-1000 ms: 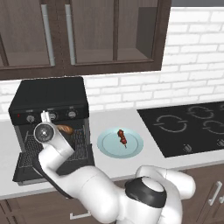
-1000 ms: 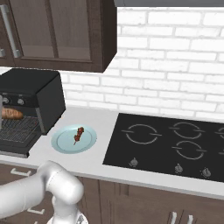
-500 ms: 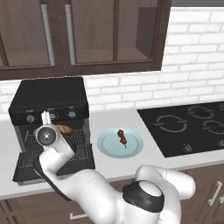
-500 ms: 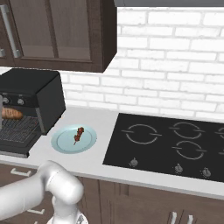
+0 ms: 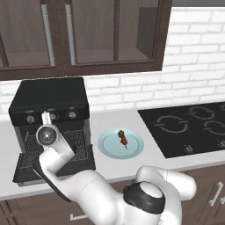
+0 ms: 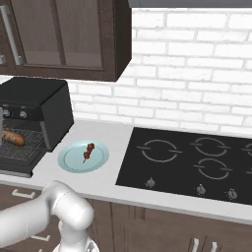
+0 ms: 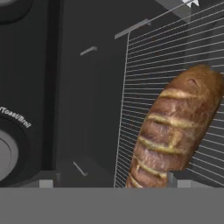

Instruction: Pick up the kebab skewer and baguette bread, and place them inside the toaster oven. Close the toaster oven door and start by setting the timer.

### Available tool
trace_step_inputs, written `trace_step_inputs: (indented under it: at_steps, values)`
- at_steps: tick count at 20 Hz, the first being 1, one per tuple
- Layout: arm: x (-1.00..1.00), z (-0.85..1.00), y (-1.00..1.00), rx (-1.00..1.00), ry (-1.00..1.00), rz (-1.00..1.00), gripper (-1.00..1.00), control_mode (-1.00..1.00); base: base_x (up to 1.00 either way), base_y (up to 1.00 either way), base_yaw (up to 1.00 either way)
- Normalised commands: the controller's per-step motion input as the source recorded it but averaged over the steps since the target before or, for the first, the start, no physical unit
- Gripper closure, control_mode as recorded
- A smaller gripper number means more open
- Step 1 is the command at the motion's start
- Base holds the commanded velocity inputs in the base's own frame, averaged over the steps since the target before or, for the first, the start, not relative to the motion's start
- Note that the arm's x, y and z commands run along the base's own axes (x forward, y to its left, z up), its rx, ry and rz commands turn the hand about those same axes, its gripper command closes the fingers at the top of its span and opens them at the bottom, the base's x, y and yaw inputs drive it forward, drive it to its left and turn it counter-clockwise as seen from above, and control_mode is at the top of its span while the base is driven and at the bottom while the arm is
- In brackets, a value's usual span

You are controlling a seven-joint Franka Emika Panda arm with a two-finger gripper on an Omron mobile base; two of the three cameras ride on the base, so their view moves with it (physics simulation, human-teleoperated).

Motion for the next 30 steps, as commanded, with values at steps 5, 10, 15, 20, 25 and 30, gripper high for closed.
trace_step_inputs:
  at_steps: [5, 10, 15, 20, 25, 30]
  values:
    - [-0.18, 0.1, -0.12, 0.0, 0.08, 0.0, -1.0, -1.0, 0.0, 0.0, 0.0]
    - [-0.4, 0.17, -0.47, -0.04, 0.14, 0.0, -1.0, -1.0, 0.0, 0.0, 0.0]
    - [-0.49, 0.05, -0.65, -0.07, 0.13, 0.0, -1.0, -1.0, 0.0, 0.0, 0.0]
    - [-0.45, 0.07, -0.78, -0.05, 0.09, 0.04, -1.0, -1.0, 0.0, 0.0, 0.0]
    - [-0.07, 0.2, -0.83, -0.05, 0.11, 0.11, -1.0, -1.0, 0.0, 0.0, 0.0]
    - [0.0, 0.31, -0.74, -0.03, 0.1, 0.12, -1.0, -1.0, 0.0, 0.0, 0.0]
